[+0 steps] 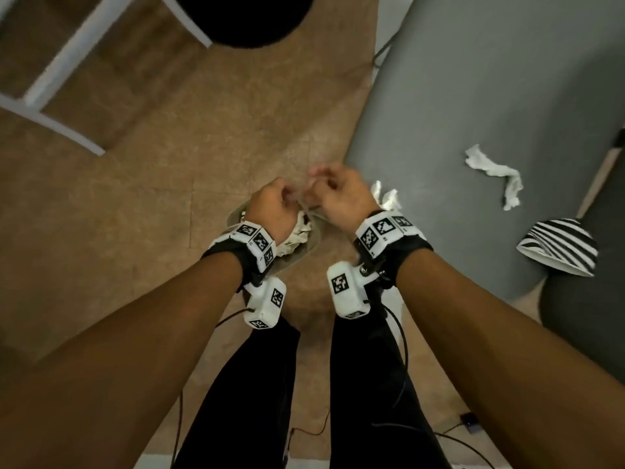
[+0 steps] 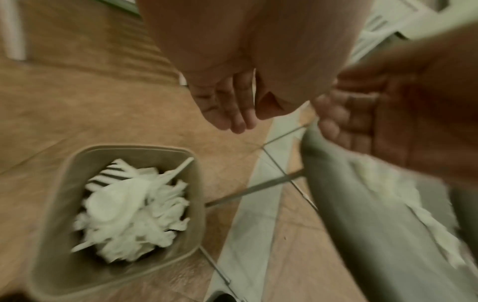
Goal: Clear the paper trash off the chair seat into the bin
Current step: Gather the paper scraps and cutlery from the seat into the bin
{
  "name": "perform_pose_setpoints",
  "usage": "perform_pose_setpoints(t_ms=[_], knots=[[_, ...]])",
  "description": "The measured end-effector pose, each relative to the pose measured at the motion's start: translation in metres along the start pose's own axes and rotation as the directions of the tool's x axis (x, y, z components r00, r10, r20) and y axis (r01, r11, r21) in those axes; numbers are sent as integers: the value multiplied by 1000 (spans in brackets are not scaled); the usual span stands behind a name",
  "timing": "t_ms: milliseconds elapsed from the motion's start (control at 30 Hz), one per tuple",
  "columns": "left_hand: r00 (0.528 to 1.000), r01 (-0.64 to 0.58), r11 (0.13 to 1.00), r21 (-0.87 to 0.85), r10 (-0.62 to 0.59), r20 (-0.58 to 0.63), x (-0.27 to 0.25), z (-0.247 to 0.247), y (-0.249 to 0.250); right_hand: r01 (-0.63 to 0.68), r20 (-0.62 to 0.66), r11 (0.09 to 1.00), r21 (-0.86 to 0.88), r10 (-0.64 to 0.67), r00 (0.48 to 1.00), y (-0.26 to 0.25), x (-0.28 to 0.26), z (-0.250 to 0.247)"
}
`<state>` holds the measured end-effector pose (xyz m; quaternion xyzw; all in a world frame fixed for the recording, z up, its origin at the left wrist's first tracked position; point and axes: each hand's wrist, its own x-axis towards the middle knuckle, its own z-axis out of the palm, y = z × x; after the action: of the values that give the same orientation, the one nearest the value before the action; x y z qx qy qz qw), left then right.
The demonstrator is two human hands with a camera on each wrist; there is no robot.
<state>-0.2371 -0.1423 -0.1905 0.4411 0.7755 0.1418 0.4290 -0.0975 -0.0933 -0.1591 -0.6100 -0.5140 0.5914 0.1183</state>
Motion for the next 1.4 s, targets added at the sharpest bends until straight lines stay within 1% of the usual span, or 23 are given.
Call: perform_pose_setpoints(t_ms=[67, 133, 233, 300, 400, 467, 500, 567, 600, 667, 733, 800, 867, 933, 967, 1033, 1100, 1133, 1200, 1233, 1300, 1333, 1400], knots=[[985, -160, 983, 86, 154, 75, -4, 16, 44, 43, -88, 997, 63, -38, 995, -14, -3, -48], [944, -307, 938, 159, 279, 173, -10, 35, 87, 44, -187, 998, 51, -34, 982, -12, -6, -98], [862, -462, 827, 321, 333, 382, -7, 73, 132, -43, -306, 998, -55, 24, 952, 10, -20, -168], [826, -531, 745, 404, 348, 443, -1, 94, 154, -152, -354, 976, -158, 88, 931, 31, -32, -205], [795, -592, 689, 419, 413, 445, 6, 119, 188, -252, -382, 930, -267, 138, 914, 62, -49, -247], [773, -626, 672, 396, 466, 431, 5, 137, 218, -314, -413, 860, -402, 136, 900, 78, -60, -269], [751, -653, 648, 393, 487, 446, 6, 149, 232, -350, -433, 814, -465, 136, 891, 85, -66, -278], [713, -694, 581, 426, 471, 519, 8, 169, 254, -406, -457, 725, -556, 142, 878, 97, -76, -291], [706, -699, 548, 459, 431, 561, 10, 179, 260, -423, -459, 691, -587, 146, 876, 103, -80, -297], [718, -689, 476, 547, 341, 608, 11, 193, 264, -447, -455, 644, -620, 169, 874, 113, -85, -305], [742, -669, 443, 597, 341, 578, 5, 201, 257, -462, -429, 615, -640, 212, 878, 120, -88, -312], [754, -655, 495, 570, 389, 529, -4, 202, 245, -458, -393, 578, -675, 244, 887, 124, -88, -314], [761, -644, 582, 498, 412, 501, -9, 201, 233, -459, -378, 538, -707, 261, 888, 126, -86, -314], [769, -627, 651, 428, 432, 471, -11, 198, 227, -471, -385, 525, -709, 271, 882, 124, -83, -316], [776, -614, 691, 381, 442, 450, -14, 197, 225, -473, -384, 546, -692, 277, 881, 122, -82, -318], [807, -553, 791, 263, 429, 406, -21, 194, 224, -443, -347, 662, -605, 281, 895, 115, -79, -323], [841, -483, 855, 189, 394, 371, -29, 188, 220, -363, -248, 806, -467, 274, 929, 106, -74, -326], [852, -465, 868, 176, 384, 357, -31, 183, 217, -311, -185, 856, -413, 256, 949, 98, -73, -326], [862, -446, 883, 148, 379, 336, -32, 173, 207, -191, -37, 897, -399, 193, 981, 82, -71, -319], [870, -416, 904, 102, 362, 335, -34, 166, 201, -138, 45, 890, -434, 174, 984, 74, -71, -311], [888, -266, 962, -65, 271, 371, -40, 150, 184, -67, 177, 849, -524, 185, 967, 60, -71, -286], [894, -175, 972, -160, 224, 387, -45, 140, 173, -26, 234, 819, -574, 194, 953, 53, -70, -268], [912, -41, 953, -299, 158, 378, -55, 116, 150, 80, 336, 760, -646, 189, 923, 43, -68, -225]])
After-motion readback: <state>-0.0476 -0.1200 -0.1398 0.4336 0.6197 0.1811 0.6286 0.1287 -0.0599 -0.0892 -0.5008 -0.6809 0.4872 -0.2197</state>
